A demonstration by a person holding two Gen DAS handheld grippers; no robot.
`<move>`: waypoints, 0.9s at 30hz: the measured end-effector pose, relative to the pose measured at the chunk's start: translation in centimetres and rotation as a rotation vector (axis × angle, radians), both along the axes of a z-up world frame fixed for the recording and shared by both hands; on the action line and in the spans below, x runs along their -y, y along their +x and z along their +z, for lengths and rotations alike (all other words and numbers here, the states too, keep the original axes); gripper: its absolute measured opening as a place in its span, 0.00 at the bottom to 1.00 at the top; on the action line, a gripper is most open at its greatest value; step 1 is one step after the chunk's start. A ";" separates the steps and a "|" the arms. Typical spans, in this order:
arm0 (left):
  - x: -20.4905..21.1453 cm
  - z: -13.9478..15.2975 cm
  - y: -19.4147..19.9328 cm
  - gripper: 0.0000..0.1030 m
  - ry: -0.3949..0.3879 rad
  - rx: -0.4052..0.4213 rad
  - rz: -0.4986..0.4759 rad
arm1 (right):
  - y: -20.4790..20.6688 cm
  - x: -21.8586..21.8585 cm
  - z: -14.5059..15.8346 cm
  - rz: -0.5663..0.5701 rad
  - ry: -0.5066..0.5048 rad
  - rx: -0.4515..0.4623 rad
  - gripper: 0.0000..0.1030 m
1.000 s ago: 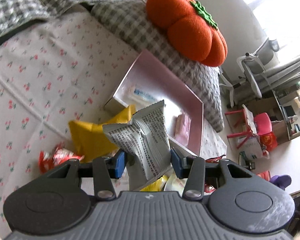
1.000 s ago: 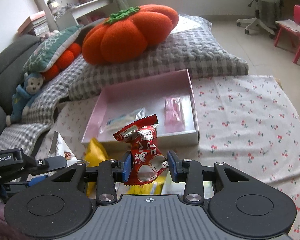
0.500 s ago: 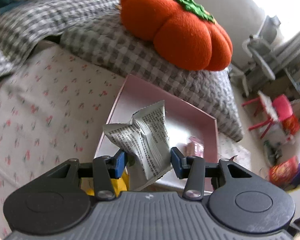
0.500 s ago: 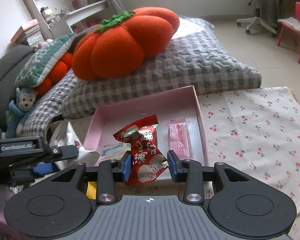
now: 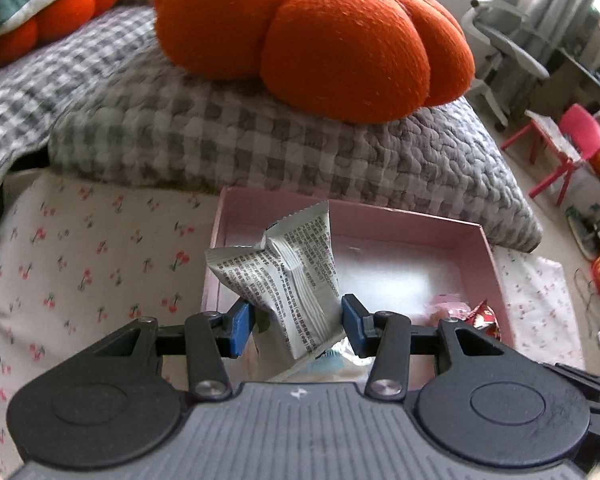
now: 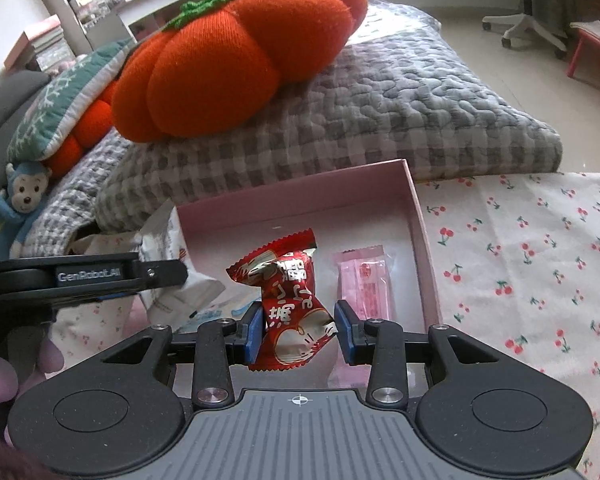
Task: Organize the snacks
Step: 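Carry the white bag and red candy over the pink box, then open both tools to drop the white bag and red candy into the box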
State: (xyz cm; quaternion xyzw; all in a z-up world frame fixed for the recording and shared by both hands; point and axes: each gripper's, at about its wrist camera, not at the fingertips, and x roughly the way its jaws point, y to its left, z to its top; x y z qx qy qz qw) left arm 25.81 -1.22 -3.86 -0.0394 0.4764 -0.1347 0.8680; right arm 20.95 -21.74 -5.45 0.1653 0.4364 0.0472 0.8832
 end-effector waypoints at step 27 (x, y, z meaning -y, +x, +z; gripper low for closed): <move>0.3 -0.5 -1.4 0.88 0.008 0.087 -0.056 | 0.1 0.3 0.3 -0.041 -0.023 -0.019 0.70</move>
